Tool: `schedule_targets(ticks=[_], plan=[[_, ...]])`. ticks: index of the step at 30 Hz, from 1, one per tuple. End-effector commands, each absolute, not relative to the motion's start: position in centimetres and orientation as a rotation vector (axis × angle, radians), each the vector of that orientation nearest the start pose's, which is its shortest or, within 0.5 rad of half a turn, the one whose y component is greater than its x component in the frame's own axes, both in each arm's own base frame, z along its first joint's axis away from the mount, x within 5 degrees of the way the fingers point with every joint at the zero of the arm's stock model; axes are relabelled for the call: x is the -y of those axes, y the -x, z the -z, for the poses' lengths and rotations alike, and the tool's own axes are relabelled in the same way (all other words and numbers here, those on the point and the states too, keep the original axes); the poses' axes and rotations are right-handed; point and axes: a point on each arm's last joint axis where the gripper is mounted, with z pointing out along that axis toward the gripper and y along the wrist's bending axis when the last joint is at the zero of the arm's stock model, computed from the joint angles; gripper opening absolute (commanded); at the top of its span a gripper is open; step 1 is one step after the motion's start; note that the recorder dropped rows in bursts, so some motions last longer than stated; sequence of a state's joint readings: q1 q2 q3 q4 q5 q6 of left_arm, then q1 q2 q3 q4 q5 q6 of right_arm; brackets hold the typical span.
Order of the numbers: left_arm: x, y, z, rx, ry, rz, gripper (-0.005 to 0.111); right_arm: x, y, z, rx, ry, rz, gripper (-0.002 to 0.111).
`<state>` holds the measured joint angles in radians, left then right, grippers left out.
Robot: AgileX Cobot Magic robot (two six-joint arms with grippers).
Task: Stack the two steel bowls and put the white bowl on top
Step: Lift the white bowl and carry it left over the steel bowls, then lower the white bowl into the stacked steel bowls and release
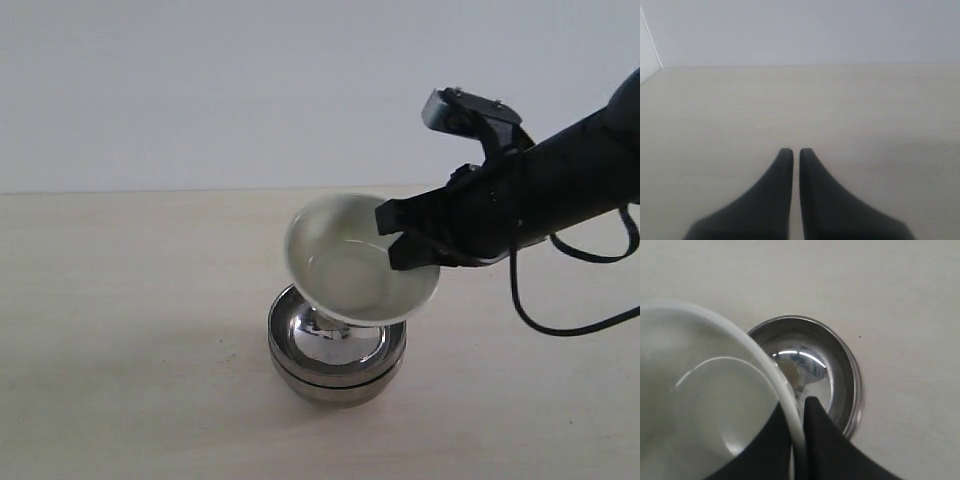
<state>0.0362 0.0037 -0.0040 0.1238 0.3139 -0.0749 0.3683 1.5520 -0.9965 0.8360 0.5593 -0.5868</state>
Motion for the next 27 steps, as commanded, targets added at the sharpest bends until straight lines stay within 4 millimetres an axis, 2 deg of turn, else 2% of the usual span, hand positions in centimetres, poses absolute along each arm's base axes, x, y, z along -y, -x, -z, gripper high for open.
schedule_targets(ticks=[1,7,12,27], plan=[[-0.5,-5.4,-18.5,-1.794,0.025,-0.088,0.004,-16.7,-29.4,-23.5,-2.453,0.437,-0.722,0.0],[-0.5,-5.4,-18.5,-1.794,0.025,-0.088,0.004,-17.5,-31.2,-21.0,-2.525,0.401,-0.725,0.0],[-0.5,-5.4,-18.5,-1.794,0.025,-0.088,0.004,-17.5,-31.9,-19.4,-2.553,0.39,-0.686,0.0],[-0.5,-5.4,-18.5,-1.794,0.025,-0.088,0.004,-17.5,-31.9,-18.9,-2.575,0.378,-0.681,0.0]])
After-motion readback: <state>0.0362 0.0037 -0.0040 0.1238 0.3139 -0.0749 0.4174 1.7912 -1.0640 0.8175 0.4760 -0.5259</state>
